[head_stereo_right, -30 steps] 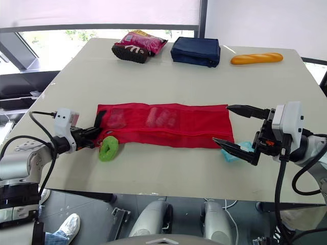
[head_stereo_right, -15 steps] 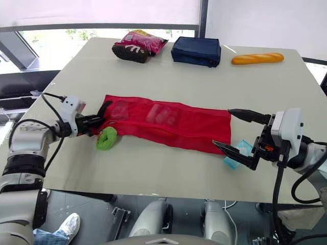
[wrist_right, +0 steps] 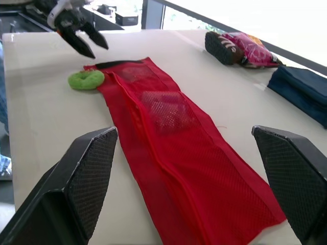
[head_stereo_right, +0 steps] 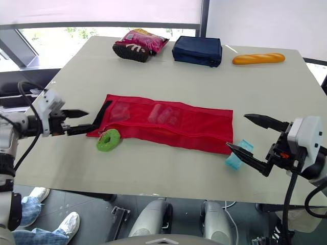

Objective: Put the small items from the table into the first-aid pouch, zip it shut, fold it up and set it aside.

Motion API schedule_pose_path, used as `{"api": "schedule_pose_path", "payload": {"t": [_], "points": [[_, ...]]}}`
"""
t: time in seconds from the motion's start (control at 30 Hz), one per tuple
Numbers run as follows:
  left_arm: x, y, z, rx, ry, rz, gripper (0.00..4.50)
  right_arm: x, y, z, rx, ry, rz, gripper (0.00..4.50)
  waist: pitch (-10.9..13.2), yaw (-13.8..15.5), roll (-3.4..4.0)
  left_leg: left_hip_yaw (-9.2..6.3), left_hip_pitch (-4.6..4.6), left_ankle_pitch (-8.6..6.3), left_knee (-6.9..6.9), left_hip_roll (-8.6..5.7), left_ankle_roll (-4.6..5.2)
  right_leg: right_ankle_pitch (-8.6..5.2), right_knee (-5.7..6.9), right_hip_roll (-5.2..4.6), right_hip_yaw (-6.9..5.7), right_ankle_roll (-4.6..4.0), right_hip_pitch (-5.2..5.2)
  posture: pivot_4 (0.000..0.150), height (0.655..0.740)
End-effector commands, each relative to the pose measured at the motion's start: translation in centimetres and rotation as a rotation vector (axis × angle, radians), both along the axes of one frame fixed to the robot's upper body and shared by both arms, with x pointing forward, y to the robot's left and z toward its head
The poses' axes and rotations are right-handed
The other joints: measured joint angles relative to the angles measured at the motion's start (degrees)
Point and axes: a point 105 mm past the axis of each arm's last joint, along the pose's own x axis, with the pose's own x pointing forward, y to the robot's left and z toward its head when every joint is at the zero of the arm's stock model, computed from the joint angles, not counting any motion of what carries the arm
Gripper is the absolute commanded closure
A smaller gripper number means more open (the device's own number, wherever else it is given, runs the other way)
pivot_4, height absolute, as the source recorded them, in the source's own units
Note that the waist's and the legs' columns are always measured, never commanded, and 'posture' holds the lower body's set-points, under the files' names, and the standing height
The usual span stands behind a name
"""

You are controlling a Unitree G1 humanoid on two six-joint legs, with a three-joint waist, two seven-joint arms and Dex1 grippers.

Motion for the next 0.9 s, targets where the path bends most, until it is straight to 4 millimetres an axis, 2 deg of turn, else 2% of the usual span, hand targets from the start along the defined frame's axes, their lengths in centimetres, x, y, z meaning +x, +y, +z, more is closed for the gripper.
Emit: {"api": "schedule_pose_path", "payload": {"t": [0.03, 0.2, 0.3, 0.37, 0.43, 0.53, 0.67, 0.9], "points": [[0.5, -4.3, 1.6, 0.075, -0.101, -0.183, 0.06, -0.5, 0.0, 1.0, -0.005, -0.059, -0.012, 0.00, 0.00, 0.21, 0.00, 0.01, 0.00, 0.00, 0.00, -0.02, 0.00, 0.04, -0.01, 0.01, 0.01, -0.06, 0.02, 0.150, 0.7164], [2.1, -11.3, 0.5, 0.158, -0.184, -0.383, 0.06, -0.8, -0.1, 1.0, -0.002, -0.063, -0.046, 0.00, 0.00, 0.14, 0.00, 0.09, 0.01, -0.02, 0.00, -0.07, 0.04, 0.06, -0.02, 0.08, 0.08, -0.05, 0.04, 0.150, 0.7164], [3.0, -14.7, 0.2, 0.169, -0.240, -0.455, 0.06, -1.0, -0.3, 1.0, -0.006, -0.065, -0.070, 0.00, 0.03, 0.07, -0.05, 0.22, 0.01, -0.02, 0.00, -0.13, 0.05, 0.12, -0.02, 0.09, 0.10, 0.11, 0.04, 0.150, 0.7164], [3.1, -18.2, -0.1, 0.169, -0.274, -0.538, 0.06, -1.3, -0.5, 1.0, -0.009, -0.065, -0.089, 0.00, 0.03, 0.08, -0.05, 0.22, 0.01, -0.02, 0.01, -0.18, 0.05, 0.07, -0.03, 0.11, 0.12, 0.20, 0.03, 0.150, 0.7164], [3.0, -20.4, -0.4, 0.171, -0.286, -0.596, 0.06, -1.5, -0.5, 0.9, -0.013, -0.062, -0.101, 0.00, 0.03, 0.16, -0.05, 0.20, 0.01, -0.02, 0.00, -0.19, 0.06, 0.09, -0.03, 0.13, 0.12, 0.25, 0.05, 0.150, 0.7164], [3.2, -22.2, -1.1, 0.190, -0.297, -0.641, 0.06, -1.6, -0.5, 0.8, -0.016, -0.060, -0.114, 0.00, 0.03, -0.12, -0.05, 0.16, 0.04, -0.05, 0.00, -0.22, 0.11, 0.09, -0.04, 0.13, 0.21, 0.26, 0.04, 0.150, 0.7164], [2.5, -25.1, -2.3, 0.241, -0.304, -0.770, 0.06, -2.1, -0.6, 0.9, -0.022, -0.065, -0.134, 0.00, 0.03, -0.50, -0.05, 0.09, 0.03, -0.05, 0.00, -0.22, 0.11, 0.07, -0.04, 0.16, 0.19, 0.27, 0.04, 0.150, 0.7164], [2.1, -28.4, -3.1, 0.206, -0.286, -0.766, 0.06, -3.0, -0.5, 0.7, -0.013, -0.061, -0.172, 0.00, 0.04, -0.78, -0.05, 0.03, 0.01, -0.06, 0.01, -0.19, 0.12, 0.08, -0.04, 0.15, 0.19, 0.29, 0.05, 0.150, 0.7164]]}}
